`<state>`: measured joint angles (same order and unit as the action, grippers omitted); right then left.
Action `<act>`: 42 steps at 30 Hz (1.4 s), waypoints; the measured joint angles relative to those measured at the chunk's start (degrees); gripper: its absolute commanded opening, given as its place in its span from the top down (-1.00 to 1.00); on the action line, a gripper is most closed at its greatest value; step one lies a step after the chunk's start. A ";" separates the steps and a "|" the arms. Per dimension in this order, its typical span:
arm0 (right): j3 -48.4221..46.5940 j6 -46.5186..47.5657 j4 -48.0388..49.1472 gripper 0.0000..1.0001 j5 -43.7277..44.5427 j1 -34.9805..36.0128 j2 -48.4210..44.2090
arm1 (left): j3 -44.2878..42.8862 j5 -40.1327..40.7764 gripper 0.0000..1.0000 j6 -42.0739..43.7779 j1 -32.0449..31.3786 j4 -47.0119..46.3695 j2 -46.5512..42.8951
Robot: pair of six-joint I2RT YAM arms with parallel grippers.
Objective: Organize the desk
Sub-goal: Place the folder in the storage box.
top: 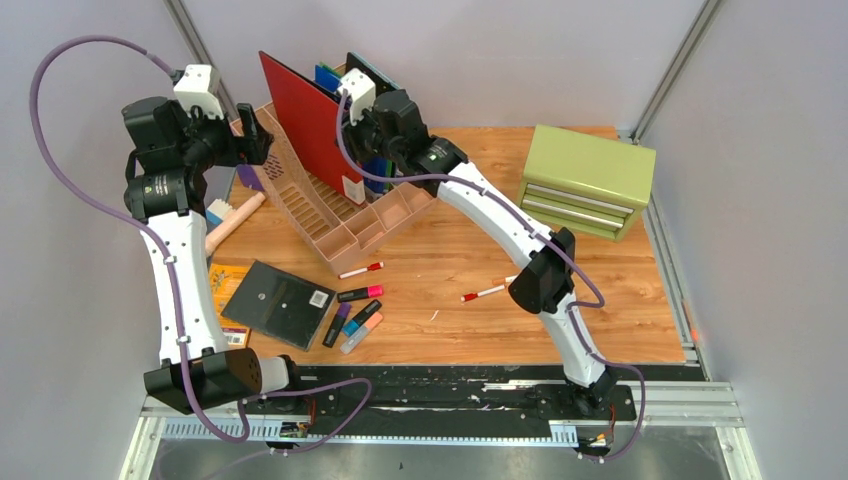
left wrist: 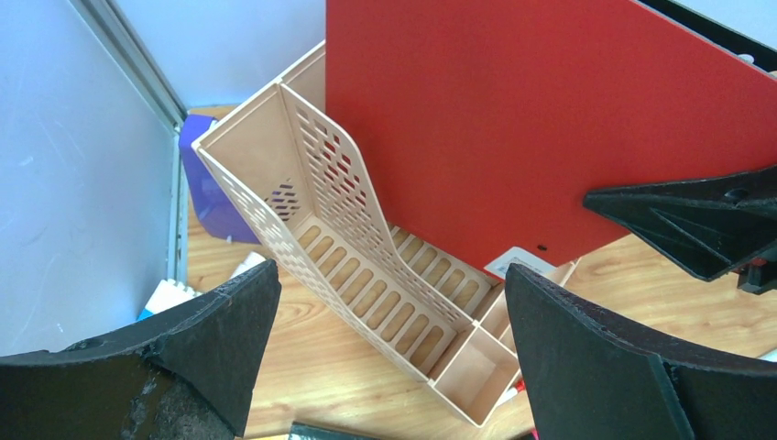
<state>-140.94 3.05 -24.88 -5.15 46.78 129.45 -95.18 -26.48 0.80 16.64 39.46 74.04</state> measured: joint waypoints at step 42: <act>2.32 -3.23 6.95 -0.65 -0.26 0.83 5.38 | 3.17 -1.73 -1.00 4.26 0.00 1.07 -3.91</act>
<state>-138.63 -0.19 -17.93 -5.41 47.62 134.82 -92.01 -28.21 5.06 16.64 40.53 70.13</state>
